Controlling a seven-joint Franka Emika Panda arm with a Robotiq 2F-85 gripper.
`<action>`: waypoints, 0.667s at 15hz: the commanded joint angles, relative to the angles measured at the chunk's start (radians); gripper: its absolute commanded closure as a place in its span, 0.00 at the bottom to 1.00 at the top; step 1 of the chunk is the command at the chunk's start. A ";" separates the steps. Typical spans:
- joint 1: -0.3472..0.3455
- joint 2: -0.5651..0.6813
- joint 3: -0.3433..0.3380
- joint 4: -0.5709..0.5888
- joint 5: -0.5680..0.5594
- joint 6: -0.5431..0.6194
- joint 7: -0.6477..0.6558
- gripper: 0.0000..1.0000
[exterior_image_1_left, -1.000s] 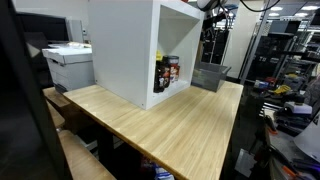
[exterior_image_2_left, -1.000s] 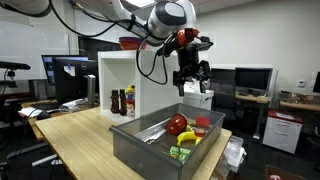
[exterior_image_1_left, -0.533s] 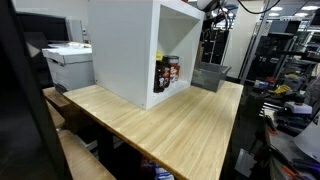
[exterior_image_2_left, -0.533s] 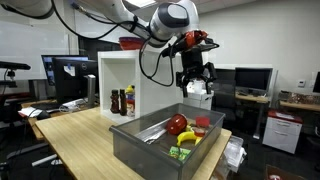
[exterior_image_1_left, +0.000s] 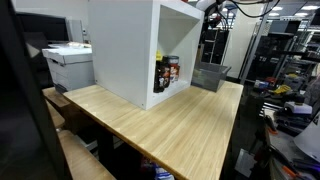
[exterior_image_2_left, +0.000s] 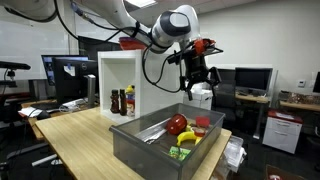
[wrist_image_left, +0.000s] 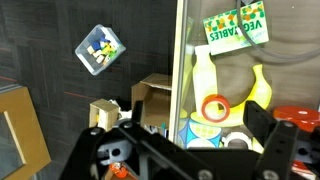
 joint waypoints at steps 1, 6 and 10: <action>-0.019 0.023 0.028 0.006 0.007 0.067 -0.076 0.00; -0.017 0.051 0.039 0.020 0.003 0.121 -0.108 0.00; -0.043 0.054 0.073 0.028 0.053 0.131 -0.155 0.00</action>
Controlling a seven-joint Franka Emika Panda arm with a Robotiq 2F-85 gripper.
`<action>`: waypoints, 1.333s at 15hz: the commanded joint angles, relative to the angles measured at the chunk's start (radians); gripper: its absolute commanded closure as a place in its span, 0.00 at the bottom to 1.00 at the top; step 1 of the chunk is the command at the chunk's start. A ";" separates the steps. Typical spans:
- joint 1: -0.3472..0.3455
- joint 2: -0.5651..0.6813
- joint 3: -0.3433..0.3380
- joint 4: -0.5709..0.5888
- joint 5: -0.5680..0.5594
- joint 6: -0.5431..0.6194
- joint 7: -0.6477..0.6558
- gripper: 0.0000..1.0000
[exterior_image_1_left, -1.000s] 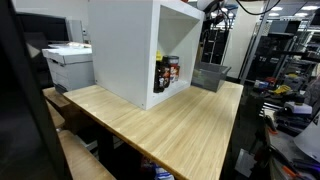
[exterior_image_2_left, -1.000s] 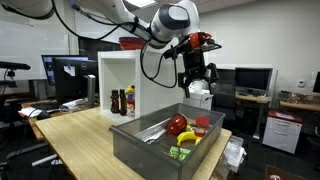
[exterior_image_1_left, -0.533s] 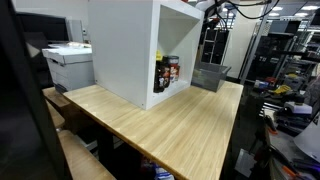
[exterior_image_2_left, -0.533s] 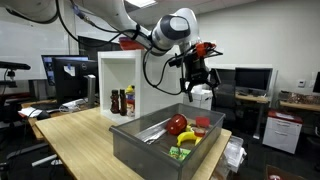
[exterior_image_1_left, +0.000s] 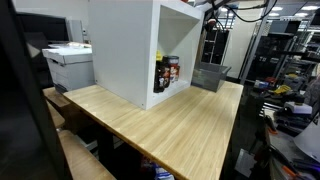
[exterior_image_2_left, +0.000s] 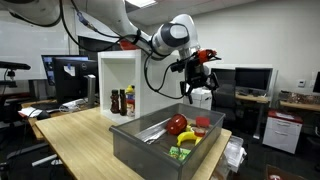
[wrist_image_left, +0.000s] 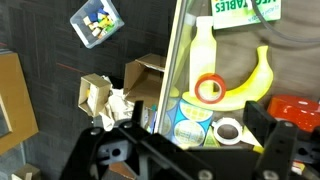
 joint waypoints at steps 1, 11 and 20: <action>-0.048 0.005 0.049 0.020 0.072 0.021 -0.095 0.00; -0.074 0.023 0.050 0.088 0.177 -0.164 -0.134 0.00; -0.071 0.120 0.023 0.243 0.151 -0.277 -0.114 0.00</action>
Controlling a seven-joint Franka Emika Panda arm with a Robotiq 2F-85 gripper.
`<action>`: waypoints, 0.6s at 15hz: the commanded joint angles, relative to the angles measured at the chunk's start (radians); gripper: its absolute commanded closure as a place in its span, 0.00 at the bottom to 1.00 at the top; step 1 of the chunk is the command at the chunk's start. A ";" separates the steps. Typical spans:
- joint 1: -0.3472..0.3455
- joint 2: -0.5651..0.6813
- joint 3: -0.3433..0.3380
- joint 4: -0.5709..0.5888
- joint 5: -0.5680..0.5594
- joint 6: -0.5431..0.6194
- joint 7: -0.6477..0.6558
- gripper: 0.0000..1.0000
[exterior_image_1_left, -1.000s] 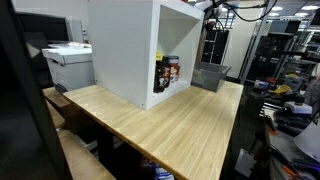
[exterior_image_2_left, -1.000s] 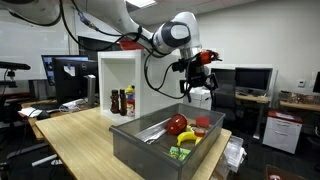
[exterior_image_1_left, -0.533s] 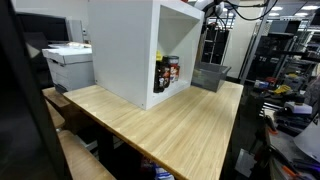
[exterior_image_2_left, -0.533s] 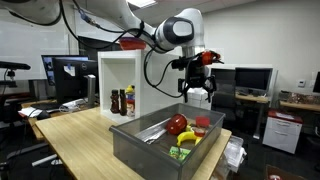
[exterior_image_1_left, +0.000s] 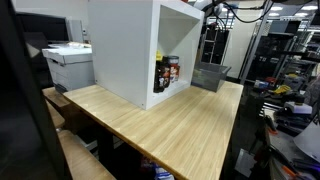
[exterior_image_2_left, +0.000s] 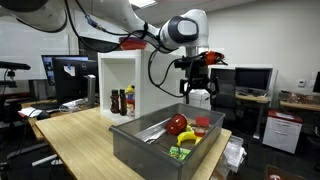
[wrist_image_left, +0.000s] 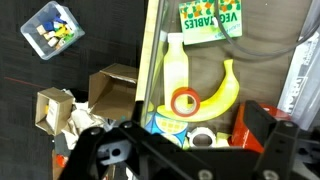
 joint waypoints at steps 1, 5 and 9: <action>-0.001 0.062 -0.005 0.097 -0.008 -0.048 0.010 0.00; 0.003 0.090 0.000 0.137 -0.006 -0.065 -0.017 0.00; 0.005 0.114 0.012 0.173 -0.002 -0.093 -0.038 0.00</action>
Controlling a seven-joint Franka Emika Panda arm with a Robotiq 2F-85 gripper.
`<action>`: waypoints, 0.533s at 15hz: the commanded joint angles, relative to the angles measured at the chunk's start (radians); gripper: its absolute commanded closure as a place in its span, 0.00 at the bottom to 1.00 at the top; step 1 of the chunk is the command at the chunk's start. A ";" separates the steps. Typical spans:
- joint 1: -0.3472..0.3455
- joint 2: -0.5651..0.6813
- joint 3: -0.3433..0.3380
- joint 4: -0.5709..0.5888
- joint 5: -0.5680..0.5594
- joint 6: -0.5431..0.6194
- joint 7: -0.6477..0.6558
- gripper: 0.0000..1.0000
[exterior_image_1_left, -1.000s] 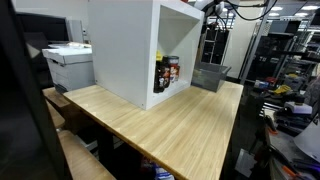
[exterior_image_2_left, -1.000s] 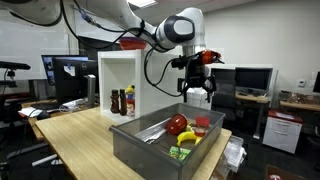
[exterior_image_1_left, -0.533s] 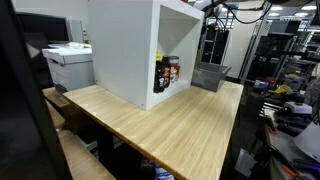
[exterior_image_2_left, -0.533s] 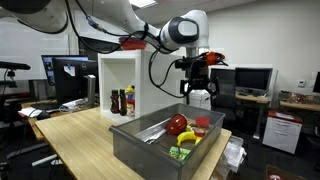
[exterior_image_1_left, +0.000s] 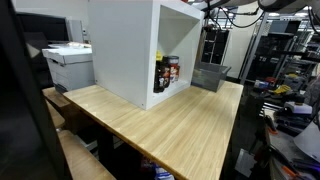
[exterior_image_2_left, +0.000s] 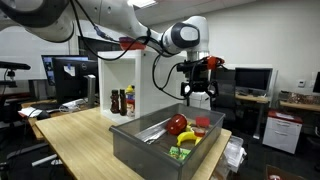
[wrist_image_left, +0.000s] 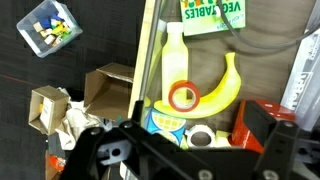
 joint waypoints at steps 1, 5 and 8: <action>-0.002 0.020 0.013 0.048 -0.005 -0.062 -0.060 0.00; 0.002 0.010 0.006 0.014 0.000 -0.017 -0.010 0.00; 0.001 0.010 0.005 0.014 0.000 -0.017 -0.010 0.00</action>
